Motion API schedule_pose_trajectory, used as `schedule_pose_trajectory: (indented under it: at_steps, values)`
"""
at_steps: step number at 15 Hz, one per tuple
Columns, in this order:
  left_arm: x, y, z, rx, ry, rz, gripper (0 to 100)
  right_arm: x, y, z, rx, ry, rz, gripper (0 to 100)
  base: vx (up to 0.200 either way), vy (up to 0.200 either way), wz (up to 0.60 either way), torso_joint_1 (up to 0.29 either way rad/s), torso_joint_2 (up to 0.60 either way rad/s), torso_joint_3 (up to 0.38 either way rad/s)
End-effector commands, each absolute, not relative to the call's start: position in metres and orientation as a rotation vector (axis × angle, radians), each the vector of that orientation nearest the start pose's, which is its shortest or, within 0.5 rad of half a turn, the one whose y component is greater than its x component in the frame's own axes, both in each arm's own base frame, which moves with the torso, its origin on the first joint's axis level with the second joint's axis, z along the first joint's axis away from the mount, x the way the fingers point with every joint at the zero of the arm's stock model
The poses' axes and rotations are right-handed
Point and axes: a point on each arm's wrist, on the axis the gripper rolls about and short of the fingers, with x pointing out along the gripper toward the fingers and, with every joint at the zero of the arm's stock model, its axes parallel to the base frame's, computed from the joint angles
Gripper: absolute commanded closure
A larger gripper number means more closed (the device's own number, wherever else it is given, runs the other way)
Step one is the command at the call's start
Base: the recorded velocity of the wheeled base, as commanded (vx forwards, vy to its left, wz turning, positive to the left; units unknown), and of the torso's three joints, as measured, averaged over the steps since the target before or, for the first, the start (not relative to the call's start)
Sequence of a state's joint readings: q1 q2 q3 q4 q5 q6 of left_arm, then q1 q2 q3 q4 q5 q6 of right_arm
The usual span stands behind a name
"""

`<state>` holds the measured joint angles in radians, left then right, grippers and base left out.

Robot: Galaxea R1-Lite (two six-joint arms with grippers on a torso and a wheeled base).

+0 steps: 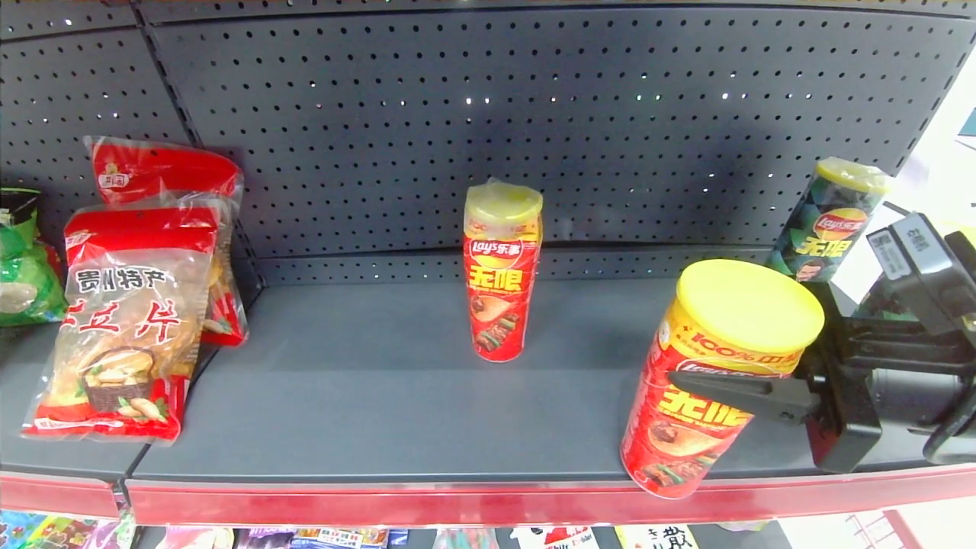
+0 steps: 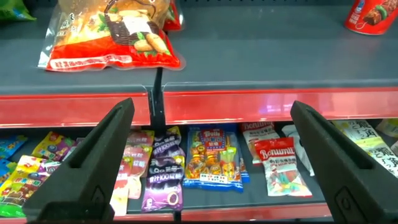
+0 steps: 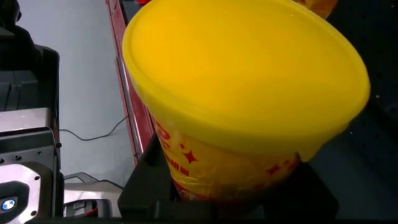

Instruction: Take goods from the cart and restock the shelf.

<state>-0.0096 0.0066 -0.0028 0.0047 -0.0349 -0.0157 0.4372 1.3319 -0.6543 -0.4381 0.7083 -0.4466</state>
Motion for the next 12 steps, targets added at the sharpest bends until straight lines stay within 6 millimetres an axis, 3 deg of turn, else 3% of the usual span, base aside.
schedule_pose_trajectory:
  at_steps: [1,3,4,6,8,9,10,11,12]
  values:
    - [-0.022,-0.001,0.076,-0.009,0.011,-0.046,0,0.181,0.101,0.218,-0.360,-0.010,1.173,100,0.000,0.000,0.00,0.000,0.00,0.000]
    - [-0.024,-0.001,0.083,0.008,-0.026,-0.047,0,0.180,0.100,0.220,-0.360,-0.016,1.171,100,0.000,0.000,0.00,0.000,0.00,0.000]
    - [-0.024,0.000,0.159,0.027,-0.171,-0.059,0,0.181,0.101,0.223,-0.361,-0.028,1.169,100,0.000,0.000,0.00,0.000,0.00,0.000]
    - [-0.005,-0.001,0.199,0.004,-0.134,-0.162,0,0.185,0.103,0.225,-0.361,-0.032,1.168,100,0.000,0.000,0.00,0.000,0.00,0.000]
    - [0.032,-0.009,0.189,0.008,0.053,-0.299,0,0.187,0.103,0.228,-0.362,-0.041,1.165,100,0.000,0.000,0.00,0.000,0.00,0.000]
    - [0.053,-0.014,0.193,0.012,0.074,-0.318,0,0.188,0.104,0.229,-0.361,-0.042,1.165,100,0.000,0.000,0.00,0.000,0.00,0.000]
    - [0.053,-0.014,0.193,0.012,0.074,-0.318,0,0.188,0.104,0.229,-0.361,-0.042,1.165,100,0.000,0.000,0.00,0.000,0.00,0.000]
    - [0.109,-0.028,0.199,0.011,0.090,-0.354,0,0.191,0.105,0.231,-0.362,-0.046,1.161,100,0.000,0.000,0.00,0.000,0.00,0.000]
    - [0.132,-0.036,0.203,0.015,0.105,-0.381,0,0.192,0.106,0.234,-0.364,-0.057,1.159,100,0.000,0.000,0.00,0.000,0.00,0.000]
